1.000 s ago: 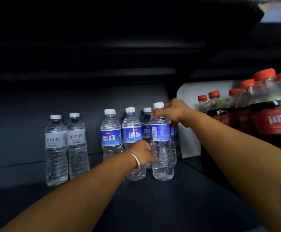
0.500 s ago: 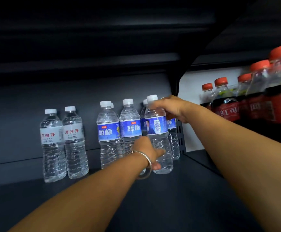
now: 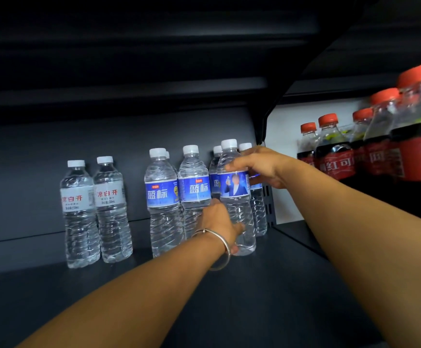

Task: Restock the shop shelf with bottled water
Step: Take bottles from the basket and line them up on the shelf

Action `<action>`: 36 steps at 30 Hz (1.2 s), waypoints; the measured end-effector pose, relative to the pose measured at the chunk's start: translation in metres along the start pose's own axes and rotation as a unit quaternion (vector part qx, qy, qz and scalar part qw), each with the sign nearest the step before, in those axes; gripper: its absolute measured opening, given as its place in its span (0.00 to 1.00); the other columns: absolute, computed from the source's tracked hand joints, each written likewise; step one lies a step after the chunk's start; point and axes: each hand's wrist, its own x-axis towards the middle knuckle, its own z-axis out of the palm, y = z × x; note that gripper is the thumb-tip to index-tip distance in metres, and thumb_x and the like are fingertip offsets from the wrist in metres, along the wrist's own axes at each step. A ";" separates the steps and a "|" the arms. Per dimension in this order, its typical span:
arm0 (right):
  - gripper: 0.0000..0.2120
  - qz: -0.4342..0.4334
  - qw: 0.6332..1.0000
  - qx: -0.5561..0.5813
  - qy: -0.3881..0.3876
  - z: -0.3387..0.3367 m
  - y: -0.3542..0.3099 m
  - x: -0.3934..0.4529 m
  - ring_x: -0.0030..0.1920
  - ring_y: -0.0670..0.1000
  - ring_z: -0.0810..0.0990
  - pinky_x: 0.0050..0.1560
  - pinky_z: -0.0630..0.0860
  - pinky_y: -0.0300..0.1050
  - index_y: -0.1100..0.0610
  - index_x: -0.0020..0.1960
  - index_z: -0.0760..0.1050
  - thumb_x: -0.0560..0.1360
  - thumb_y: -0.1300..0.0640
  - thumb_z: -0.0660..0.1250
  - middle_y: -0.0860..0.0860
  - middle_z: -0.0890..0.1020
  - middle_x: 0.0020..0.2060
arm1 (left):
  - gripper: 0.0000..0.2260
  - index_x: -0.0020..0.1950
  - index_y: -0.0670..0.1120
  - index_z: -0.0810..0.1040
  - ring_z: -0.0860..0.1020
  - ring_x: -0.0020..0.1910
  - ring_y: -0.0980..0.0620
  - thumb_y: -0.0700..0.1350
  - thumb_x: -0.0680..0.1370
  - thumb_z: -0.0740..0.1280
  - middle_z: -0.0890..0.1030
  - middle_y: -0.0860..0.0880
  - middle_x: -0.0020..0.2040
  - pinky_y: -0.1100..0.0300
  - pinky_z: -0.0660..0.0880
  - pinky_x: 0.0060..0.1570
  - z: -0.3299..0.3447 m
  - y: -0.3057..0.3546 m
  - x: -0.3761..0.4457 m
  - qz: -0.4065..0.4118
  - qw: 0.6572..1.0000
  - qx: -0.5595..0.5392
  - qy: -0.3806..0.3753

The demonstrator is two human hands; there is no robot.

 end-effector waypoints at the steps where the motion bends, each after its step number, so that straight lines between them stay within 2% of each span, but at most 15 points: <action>1: 0.13 0.005 1.000 -0.005 -0.006 0.000 -0.001 -0.001 0.43 0.54 0.79 0.49 0.77 0.47 0.64 0.54 0.77 0.71 0.59 0.70 0.57 0.82 0.43 | 0.22 0.55 0.39 0.66 0.82 0.38 0.37 0.45 0.71 0.73 0.77 0.39 0.48 0.47 0.81 0.38 0.000 0.000 0.001 0.007 1.000 0.018 0.012; 4: 0.17 0.020 0.998 -0.051 -0.018 0.001 -0.003 -0.003 0.45 0.52 0.79 0.50 0.76 0.47 0.59 0.56 0.77 0.70 0.52 0.72 0.54 0.82 0.43 | 0.19 0.50 0.40 0.70 0.82 0.43 0.37 0.49 0.70 0.74 0.79 0.38 0.50 0.45 0.80 0.45 -0.001 0.001 0.002 0.022 0.997 0.075 0.027; 6: 0.23 0.021 0.997 -0.072 -0.018 0.002 -0.002 -0.003 0.45 0.52 0.80 0.45 0.76 0.45 0.58 0.56 0.75 0.67 0.48 0.75 0.53 0.83 0.40 | 0.16 0.41 0.41 0.71 0.82 0.42 0.36 0.50 0.70 0.73 0.80 0.36 0.48 0.45 0.80 0.44 -0.002 0.000 0.002 0.026 0.996 0.086 0.027; 8: 0.28 0.022 0.998 -0.064 -0.006 0.003 0.000 -0.001 0.46 0.54 0.82 0.47 0.79 0.48 0.60 0.58 0.73 0.65 0.49 0.77 0.55 0.84 0.43 | 0.17 0.39 0.40 0.69 0.82 0.41 0.36 0.49 0.71 0.73 0.80 0.34 0.48 0.44 0.80 0.44 -0.001 -0.001 0.004 0.025 0.996 0.081 0.027; 9: 0.27 0.022 0.998 -0.052 0.001 0.003 0.001 0.000 0.46 0.55 0.83 0.49 0.80 0.51 0.62 0.58 0.73 0.65 0.51 0.77 0.58 0.84 0.46 | 0.16 0.41 0.39 0.69 0.82 0.41 0.36 0.48 0.71 0.73 0.80 0.34 0.48 0.43 0.80 0.44 -0.001 -0.002 0.005 0.027 0.996 0.074 0.029; 11: 0.18 0.015 0.999 -0.030 0.011 0.003 0.003 0.001 0.43 0.56 0.82 0.51 0.80 0.54 0.63 0.51 0.73 0.68 0.56 0.76 0.60 0.83 0.45 | 0.16 0.47 0.39 0.70 0.81 0.42 0.35 0.46 0.71 0.73 0.78 0.35 0.51 0.42 0.79 0.44 -0.001 -0.002 0.004 0.039 0.997 0.059 0.033; 14: 0.07 0.008 1.000 -0.009 0.014 0.003 0.005 0.001 0.38 0.52 0.78 0.42 0.79 0.46 0.61 0.46 0.74 0.71 0.60 0.70 0.57 0.81 0.40 | 0.19 0.55 0.41 0.67 0.81 0.44 0.34 0.44 0.71 0.72 0.76 0.38 0.52 0.41 0.79 0.44 -0.003 -0.003 0.001 0.062 0.994 0.081 0.049; 16: 0.09 0.022 1.000 -0.016 -0.001 0.003 0.006 0.000 0.41 0.53 0.79 0.48 0.79 0.47 0.60 0.50 0.76 0.71 0.57 0.70 0.57 0.81 0.43 | 0.20 0.58 0.42 0.64 0.80 0.45 0.35 0.45 0.73 0.71 0.77 0.39 0.50 0.44 0.79 0.45 -0.006 -0.003 -0.002 0.086 0.985 0.142 0.050; 18: 0.11 0.038 0.998 -0.046 -0.010 0.003 0.006 0.000 0.43 0.52 0.79 0.53 0.76 0.48 0.56 0.46 0.74 0.70 0.52 0.72 0.54 0.82 0.43 | 0.20 0.61 0.44 0.63 0.79 0.49 0.37 0.46 0.75 0.68 0.78 0.41 0.51 0.50 0.75 0.45 -0.010 -0.003 -0.006 0.115 0.966 0.229 0.044; 20: 0.13 0.032 0.999 -0.043 -0.004 0.003 0.006 0.001 0.39 0.50 0.78 0.48 0.75 0.46 0.56 0.44 0.73 0.69 0.50 0.73 0.52 0.82 0.39 | 0.19 0.63 0.45 0.61 0.77 0.52 0.39 0.45 0.76 0.66 0.77 0.41 0.54 0.51 0.71 0.45 -0.013 -0.003 -0.010 0.144 0.945 0.289 0.042; 22: 0.11 0.023 0.999 -0.022 0.007 0.004 0.007 0.003 0.38 0.50 0.78 0.46 0.77 0.45 0.58 0.48 0.75 0.71 0.54 0.72 0.52 0.81 0.37 | 0.19 0.65 0.47 0.60 0.77 0.54 0.38 0.44 0.77 0.64 0.75 0.42 0.58 0.50 0.71 0.46 -0.014 -0.004 -0.013 0.168 0.931 0.321 0.037; 25: 0.11 0.017 1.000 -0.010 0.022 0.006 0.008 0.006 0.43 0.53 0.79 0.51 0.78 0.50 0.60 0.52 0.76 0.73 0.57 0.67 0.56 0.81 0.42 | 0.21 0.68 0.51 0.59 0.76 0.54 0.39 0.40 0.78 0.62 0.73 0.42 0.59 0.50 0.71 0.46 -0.012 -0.009 -0.014 0.196 0.915 0.350 0.033; 29: 0.19 0.011 0.999 -0.035 0.015 0.013 0.010 0.003 0.46 0.53 0.79 0.56 0.76 0.52 0.58 0.51 0.75 0.69 0.46 0.73 0.55 0.82 0.44 | 0.26 0.71 0.55 0.58 0.76 0.55 0.39 0.38 0.77 0.62 0.69 0.43 0.61 0.48 0.73 0.51 -0.011 -0.012 -0.011 0.204 0.909 0.362 0.023; 32: 0.16 0.002 0.999 0.001 0.038 0.015 0.011 0.006 0.42 0.53 0.80 0.52 0.78 0.51 0.60 0.48 0.75 0.68 0.53 0.75 0.56 0.81 0.41 | 0.28 0.72 0.57 0.58 0.76 0.56 0.40 0.37 0.77 0.62 0.67 0.44 0.63 0.49 0.73 0.53 -0.012 -0.014 -0.009 0.210 0.908 0.363 0.017; 36: 0.09 0.001 0.999 -0.001 0.043 0.015 0.009 0.008 0.34 0.49 0.78 0.37 0.77 0.41 0.59 0.44 0.73 0.70 0.57 0.72 0.54 0.80 0.37 | 0.28 0.73 0.54 0.59 0.74 0.57 0.42 0.37 0.76 0.62 0.66 0.45 0.62 0.51 0.72 0.52 -0.013 -0.013 -0.011 0.232 0.901 0.368 0.013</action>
